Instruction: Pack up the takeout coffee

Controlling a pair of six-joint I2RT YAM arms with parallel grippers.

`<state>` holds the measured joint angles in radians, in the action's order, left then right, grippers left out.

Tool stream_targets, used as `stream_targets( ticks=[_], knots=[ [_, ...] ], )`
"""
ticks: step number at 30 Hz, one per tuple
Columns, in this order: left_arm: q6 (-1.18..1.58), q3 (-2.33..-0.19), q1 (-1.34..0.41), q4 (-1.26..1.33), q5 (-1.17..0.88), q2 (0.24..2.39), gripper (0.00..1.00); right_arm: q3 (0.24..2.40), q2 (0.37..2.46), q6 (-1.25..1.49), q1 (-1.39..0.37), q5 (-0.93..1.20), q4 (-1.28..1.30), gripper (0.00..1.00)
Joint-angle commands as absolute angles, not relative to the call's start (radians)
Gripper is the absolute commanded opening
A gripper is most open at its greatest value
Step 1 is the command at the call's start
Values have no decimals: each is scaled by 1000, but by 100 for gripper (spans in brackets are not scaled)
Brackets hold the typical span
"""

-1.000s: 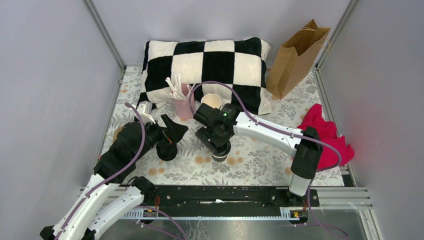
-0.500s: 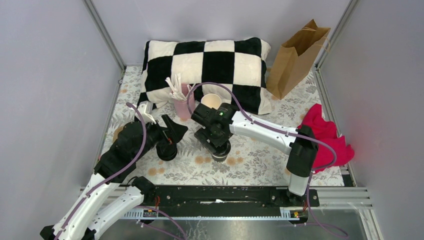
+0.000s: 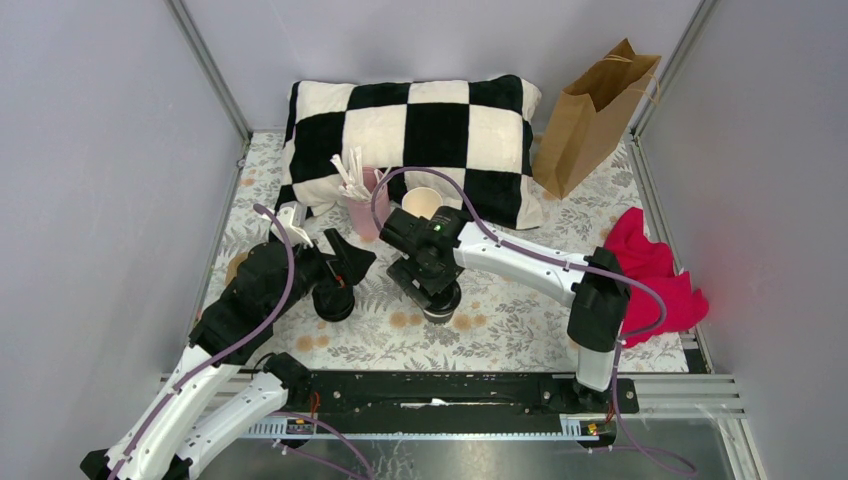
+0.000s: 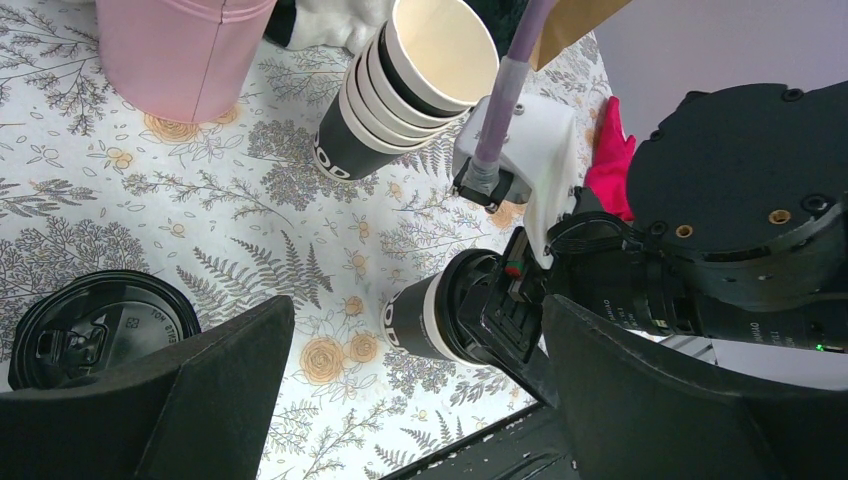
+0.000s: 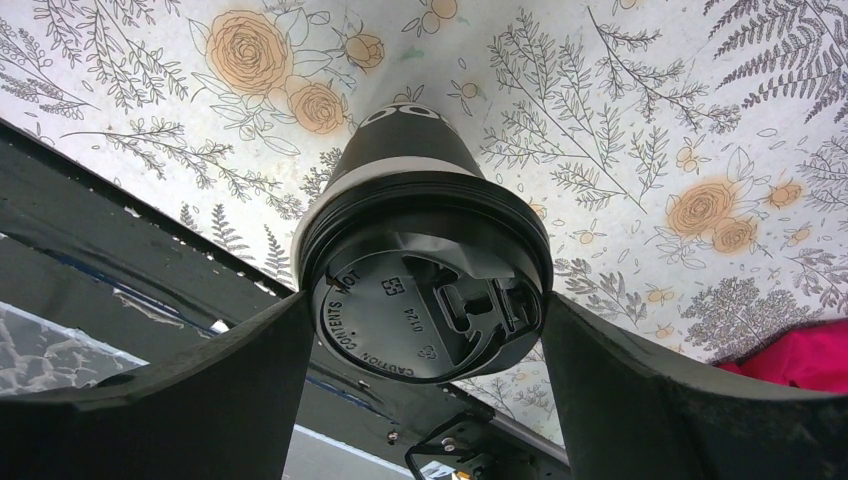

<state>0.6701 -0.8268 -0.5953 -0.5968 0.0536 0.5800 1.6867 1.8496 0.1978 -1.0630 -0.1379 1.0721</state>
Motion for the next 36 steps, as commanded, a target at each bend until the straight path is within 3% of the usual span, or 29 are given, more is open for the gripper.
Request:
stream_targets(
  ticks=[1,36],
  knots=[
    [653,-832,-597,-581,66,581,98,1727,1862,182,-1069,-135,1100,87],
    [655,-834,-597,-583,60,581,98,1710,1849,181,-1069,-119,1092,88]
  ],
)
